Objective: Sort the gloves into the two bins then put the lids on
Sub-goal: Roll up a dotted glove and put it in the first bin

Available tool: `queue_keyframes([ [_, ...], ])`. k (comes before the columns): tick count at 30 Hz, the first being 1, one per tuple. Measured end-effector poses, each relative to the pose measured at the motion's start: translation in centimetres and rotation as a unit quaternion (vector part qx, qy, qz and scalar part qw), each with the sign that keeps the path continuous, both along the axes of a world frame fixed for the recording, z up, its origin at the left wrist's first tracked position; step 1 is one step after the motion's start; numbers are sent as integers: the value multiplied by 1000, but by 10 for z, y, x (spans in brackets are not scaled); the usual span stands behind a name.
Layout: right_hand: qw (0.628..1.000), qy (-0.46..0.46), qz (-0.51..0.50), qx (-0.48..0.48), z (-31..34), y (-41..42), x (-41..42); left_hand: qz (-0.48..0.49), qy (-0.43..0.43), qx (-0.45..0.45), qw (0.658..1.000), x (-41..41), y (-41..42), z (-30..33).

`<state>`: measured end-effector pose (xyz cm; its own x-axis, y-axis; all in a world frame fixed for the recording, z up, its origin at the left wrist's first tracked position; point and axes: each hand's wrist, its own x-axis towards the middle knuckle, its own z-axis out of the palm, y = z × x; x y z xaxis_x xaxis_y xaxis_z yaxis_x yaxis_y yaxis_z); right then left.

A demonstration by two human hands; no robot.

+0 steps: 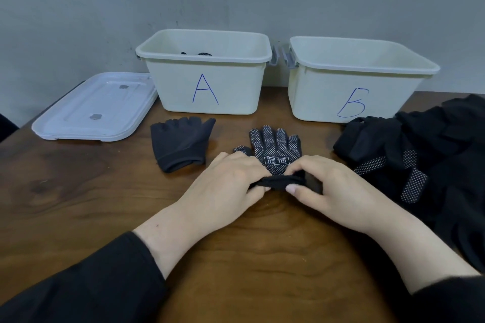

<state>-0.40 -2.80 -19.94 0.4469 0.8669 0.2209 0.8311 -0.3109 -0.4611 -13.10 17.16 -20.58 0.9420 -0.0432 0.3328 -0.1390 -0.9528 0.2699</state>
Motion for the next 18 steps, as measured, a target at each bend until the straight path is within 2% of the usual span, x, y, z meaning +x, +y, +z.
queue_keyframes([
  [4,999,0,-21,-39,-2,3,0,25,-8,-60,998,0,2,-3],
  [9,992,72,-83,54,-8,10,2,92,16,-170,981,8,0,-1],
  [12,987,80,-106,93,-13,17,2,117,20,-210,971,10,1,-2],
  [15,987,45,-118,95,-17,19,2,123,19,-187,974,13,0,-3],
  [18,989,-55,-100,93,-19,19,6,127,-3,-112,986,15,1,-4],
])
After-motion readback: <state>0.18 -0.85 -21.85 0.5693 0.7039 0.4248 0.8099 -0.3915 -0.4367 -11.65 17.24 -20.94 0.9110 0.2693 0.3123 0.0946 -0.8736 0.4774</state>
